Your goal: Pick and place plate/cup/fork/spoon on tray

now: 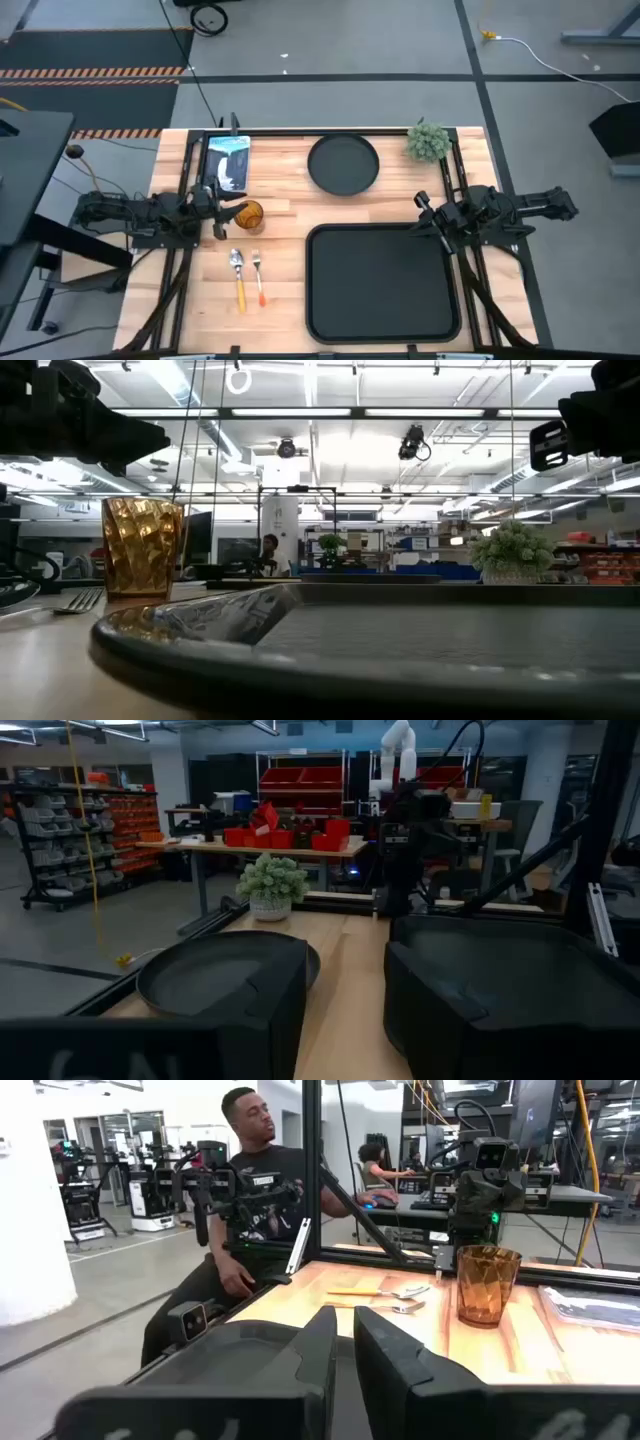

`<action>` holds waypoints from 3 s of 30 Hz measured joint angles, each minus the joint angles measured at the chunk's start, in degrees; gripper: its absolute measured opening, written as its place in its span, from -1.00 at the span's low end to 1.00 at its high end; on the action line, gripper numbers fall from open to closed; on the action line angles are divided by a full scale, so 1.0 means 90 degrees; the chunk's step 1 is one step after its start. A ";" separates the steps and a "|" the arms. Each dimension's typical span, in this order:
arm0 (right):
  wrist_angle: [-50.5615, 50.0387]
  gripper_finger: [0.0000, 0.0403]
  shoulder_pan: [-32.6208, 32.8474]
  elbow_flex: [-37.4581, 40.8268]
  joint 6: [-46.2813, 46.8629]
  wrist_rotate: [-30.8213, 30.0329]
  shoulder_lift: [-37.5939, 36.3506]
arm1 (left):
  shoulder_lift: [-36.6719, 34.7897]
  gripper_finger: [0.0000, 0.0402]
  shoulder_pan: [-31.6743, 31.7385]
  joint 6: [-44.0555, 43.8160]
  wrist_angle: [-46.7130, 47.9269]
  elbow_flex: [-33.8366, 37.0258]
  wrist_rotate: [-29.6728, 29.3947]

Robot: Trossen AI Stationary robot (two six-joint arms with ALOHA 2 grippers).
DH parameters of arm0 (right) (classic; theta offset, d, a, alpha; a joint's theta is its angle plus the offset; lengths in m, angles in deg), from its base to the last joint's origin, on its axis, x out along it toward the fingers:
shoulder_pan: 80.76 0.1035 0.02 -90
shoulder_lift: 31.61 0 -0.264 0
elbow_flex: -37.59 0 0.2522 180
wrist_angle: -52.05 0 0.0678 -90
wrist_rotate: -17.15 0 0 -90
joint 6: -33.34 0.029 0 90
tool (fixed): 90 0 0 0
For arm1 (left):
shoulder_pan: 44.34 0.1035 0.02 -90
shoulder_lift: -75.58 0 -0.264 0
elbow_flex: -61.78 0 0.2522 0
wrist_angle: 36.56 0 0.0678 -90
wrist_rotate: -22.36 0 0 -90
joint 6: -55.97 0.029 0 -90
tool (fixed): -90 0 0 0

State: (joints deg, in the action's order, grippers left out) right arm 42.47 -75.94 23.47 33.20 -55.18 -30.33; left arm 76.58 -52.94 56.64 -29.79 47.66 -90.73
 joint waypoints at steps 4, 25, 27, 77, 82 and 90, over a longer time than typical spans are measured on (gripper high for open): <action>0.0001 -0.77 -0.0001 -0.0001 0.0000 -0.0001 0.0000 | 0.0001 -0.28 0.0001 0.0000 0.0000 0.0000 -0.0001; 0.0001 -0.77 -0.0002 0.0000 -0.0002 -0.0002 0.0000 | 0.0001 -0.28 0.0001 -0.0001 0.0000 0.0002 -0.0002; 0.0000 -0.77 0.0000 0.0000 0.0000 -0.0002 0.0000 | 0.0000 -0.28 0.0002 0.0000 -0.0001 0.0000 -0.0001; 0.0000 -0.77 -0.0002 0.0000 0.0000 0.0000 0.0000 | 0.0001 -0.28 0.0001 0.0000 -0.0001 0.0000 -0.0001; 0.0000 -0.77 0.0000 -0.0002 -0.0002 -0.0002 0.0000 | 0.0000 -0.28 -0.0005 -0.1005 0.0000 0.0002 0.0006; 0.0000 -0.77 -0.0002 0.0000 -0.0001 0.0000 0.0000 | 0.0001 -0.28 -0.0003 -0.4073 -0.0002 0.0000 0.0003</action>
State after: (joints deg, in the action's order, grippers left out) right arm 42.47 -75.96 23.47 33.19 -55.18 -30.33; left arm 76.58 -52.97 19.98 -29.80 47.65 -90.71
